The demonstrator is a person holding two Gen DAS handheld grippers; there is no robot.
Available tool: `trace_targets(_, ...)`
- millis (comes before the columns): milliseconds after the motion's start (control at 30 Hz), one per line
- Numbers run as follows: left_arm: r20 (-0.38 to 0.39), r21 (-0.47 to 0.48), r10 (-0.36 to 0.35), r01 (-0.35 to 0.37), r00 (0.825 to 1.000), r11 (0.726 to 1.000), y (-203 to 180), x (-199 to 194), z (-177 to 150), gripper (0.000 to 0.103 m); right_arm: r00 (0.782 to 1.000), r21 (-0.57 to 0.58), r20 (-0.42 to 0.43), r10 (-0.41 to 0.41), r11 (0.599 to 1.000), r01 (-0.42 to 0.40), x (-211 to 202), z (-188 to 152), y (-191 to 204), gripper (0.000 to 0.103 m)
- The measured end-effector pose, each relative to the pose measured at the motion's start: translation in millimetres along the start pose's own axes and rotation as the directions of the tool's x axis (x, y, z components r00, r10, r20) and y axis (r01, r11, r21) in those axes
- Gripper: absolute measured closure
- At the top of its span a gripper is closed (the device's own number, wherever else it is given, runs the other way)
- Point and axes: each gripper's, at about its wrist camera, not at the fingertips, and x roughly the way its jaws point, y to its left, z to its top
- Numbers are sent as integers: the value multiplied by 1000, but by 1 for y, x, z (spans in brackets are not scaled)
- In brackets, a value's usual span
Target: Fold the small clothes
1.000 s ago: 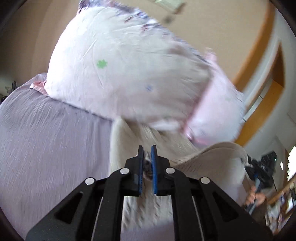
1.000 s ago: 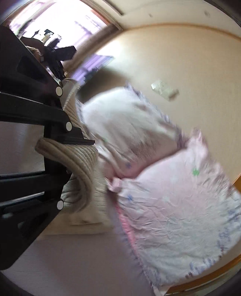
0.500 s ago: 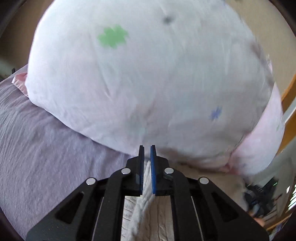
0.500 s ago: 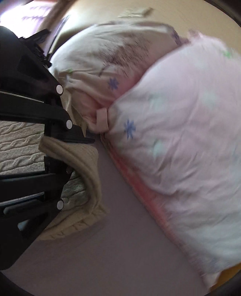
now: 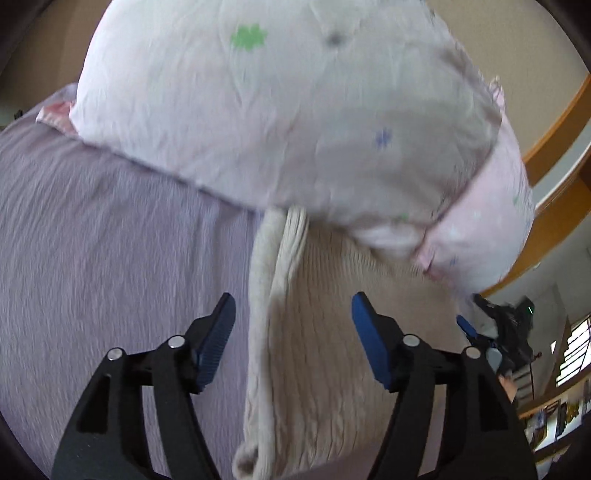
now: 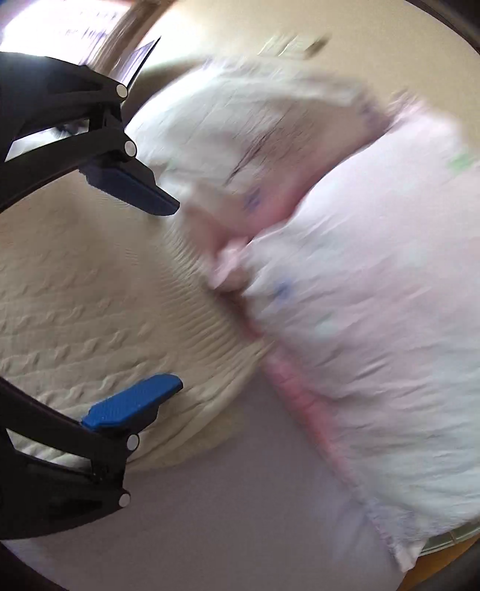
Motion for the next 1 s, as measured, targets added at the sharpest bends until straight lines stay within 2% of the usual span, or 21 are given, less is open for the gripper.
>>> trace_targets(67, -24, -5, 16, -16, 1000, 1000, 4, -1, -9, 37, 1000, -29, 10, -13, 999, 13, -9, -3, 5, 18)
trace_targets(133, -41, -21, 13, -14, 999, 1000, 9, -5, -20, 36, 998, -25, 39, 47, 999, -46, -24, -6, 6, 17)
trace_targets(200, -52, -35, 10, -12, 999, 999, 13, -7, -29, 36, 984, -62, 111, 140, 989, -134, -49, -10, 0, 17)
trace_targets(267, -62, -38, 16, -18, 998, 999, 9, -1, -34, 36, 973, -75, 165, 161, 986, -150, -61, -13, -9, 15)
trace_targets(367, -91, -43, 20, -24, 996, 999, 4, 10, -43, 38, 961, -8, 199, 190, 981, -192, -63, -7, -34, 14)
trace_targets(433, -77, -29, 39, -42, 996, 999, -3, 13, -46, 39, 956, 32, 200, 216, 973, -227, -65, -7, -43, 14)
trace_targets(600, -56, -105, 41, -47, 998, 993, -4, 16, -54, 62, 944, 37, 208, 257, 962, -270, -61, -8, -45, 14)
trace_targets(633, -64, -133, 16, -24, 998, 991, -1, 17, -55, 75, 942, 40, 205, 266, 959, -280, -62, -7, -47, 14)
trace_targets(667, -64, -162, -12, 1, 998, 987, 3, 17, -55, 79, 939, 41, 202, 277, 956, -291, -60, -6, -47, 14)
trace_targets(733, -37, -219, -88, 78, 995, 973, 3, 10, -50, 82, 934, 42, 204, 294, 950, -309, -63, -6, -48, 14)
trace_targets(767, -14, -212, -118, 112, 993, 971, -3, 5, -46, 83, 929, 40, 212, 304, 947, -319, -65, -5, -48, 14)
trace_targets(833, 25, -176, -172, 174, 985, 969, -25, -6, -36, 83, 918, 25, 238, 316, 943, -331, -74, -3, -48, 14)
trace_targets(900, 51, -99, -239, 243, 970, 965, -65, -13, -25, 83, 912, 8, 267, 310, 946, -324, -83, -1, -47, 14)
trace_targets(1000, 22, 28, -345, 344, 938, 938, -140, -2, -16, 83, 902, -8, 320, 291, 952, -305, -99, 2, -51, 14)
